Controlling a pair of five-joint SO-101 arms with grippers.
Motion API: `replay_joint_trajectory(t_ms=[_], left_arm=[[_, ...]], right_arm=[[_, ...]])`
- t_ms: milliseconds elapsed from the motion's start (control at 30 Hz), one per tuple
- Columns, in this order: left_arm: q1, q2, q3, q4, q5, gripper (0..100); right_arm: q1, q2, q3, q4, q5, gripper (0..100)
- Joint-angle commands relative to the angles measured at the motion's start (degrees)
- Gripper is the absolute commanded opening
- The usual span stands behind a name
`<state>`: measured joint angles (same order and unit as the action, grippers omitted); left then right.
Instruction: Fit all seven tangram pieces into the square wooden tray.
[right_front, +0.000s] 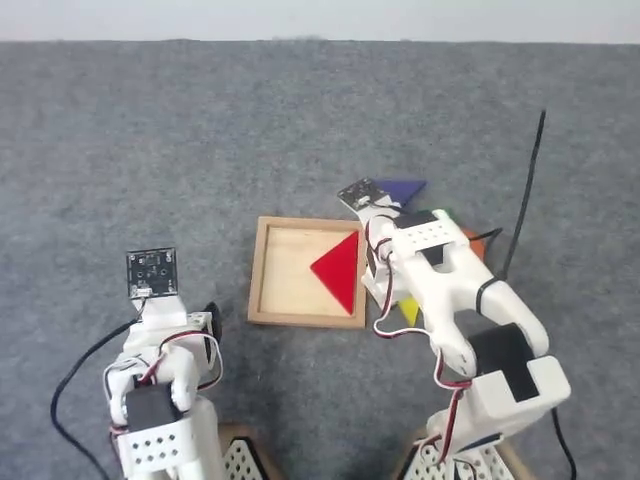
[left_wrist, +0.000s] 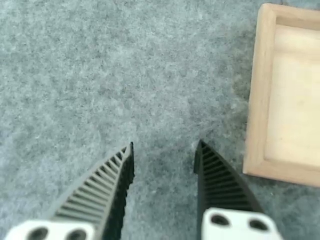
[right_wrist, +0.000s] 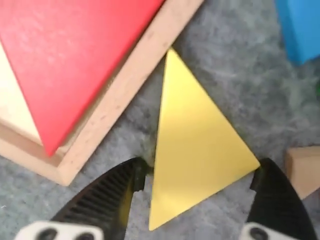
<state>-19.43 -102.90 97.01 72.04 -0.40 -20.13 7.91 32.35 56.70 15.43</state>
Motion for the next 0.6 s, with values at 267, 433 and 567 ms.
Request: replay_joint_trajectory(t_ms=[267, 433, 567], left_arm=[[0.09, -1.14, -0.57, 0.18, -0.26, 19], [0.09, -1.14, -0.57, 0.18, -0.26, 19], [0.09, -1.14, -0.57, 0.18, -0.26, 19]], right_arm=[[2.42, 0.66, -3.87, -6.9, 9.05, 34.9], [2.33, 0.75, -3.96, -5.76, 10.73, 47.5], [1.8, 0.75, -4.13, -6.02, 12.22, 47.9]])
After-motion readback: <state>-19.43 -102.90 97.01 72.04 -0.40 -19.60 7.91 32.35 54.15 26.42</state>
